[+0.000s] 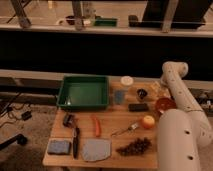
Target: Place banana in paper cup
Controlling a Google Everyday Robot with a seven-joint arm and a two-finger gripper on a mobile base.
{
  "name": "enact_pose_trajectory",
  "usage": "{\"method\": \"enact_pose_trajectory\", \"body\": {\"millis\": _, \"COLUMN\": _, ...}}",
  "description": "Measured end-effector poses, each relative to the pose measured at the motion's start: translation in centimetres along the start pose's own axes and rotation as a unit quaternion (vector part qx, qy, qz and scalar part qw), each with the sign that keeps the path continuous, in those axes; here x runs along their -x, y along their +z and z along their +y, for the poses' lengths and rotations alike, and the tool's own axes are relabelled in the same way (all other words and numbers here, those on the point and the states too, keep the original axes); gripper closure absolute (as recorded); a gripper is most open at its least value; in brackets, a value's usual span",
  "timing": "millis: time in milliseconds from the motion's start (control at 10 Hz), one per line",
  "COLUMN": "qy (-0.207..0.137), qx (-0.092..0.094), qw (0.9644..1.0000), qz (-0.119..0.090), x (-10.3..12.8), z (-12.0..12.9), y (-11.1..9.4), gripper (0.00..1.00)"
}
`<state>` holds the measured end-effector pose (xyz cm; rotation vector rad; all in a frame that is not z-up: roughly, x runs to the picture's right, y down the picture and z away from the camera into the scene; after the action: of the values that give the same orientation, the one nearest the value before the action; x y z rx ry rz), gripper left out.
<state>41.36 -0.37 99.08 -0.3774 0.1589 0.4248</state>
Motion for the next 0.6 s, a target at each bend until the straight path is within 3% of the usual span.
{"method": "enact_pose_trajectory", "body": {"millis": 300, "qy": 0.001, "qx": 0.000, "qw": 1.0000, "qz": 0.001, "x": 0.1, "z": -0.2, "y": 0.2, "gripper": 0.20}}
{"method": "enact_pose_trajectory", "body": {"millis": 600, "qy": 0.021, "qx": 0.003, "qw": 0.9998, "qz": -0.003, "x": -1.4, "z": -0.4, "y": 0.4, "gripper": 0.20}}
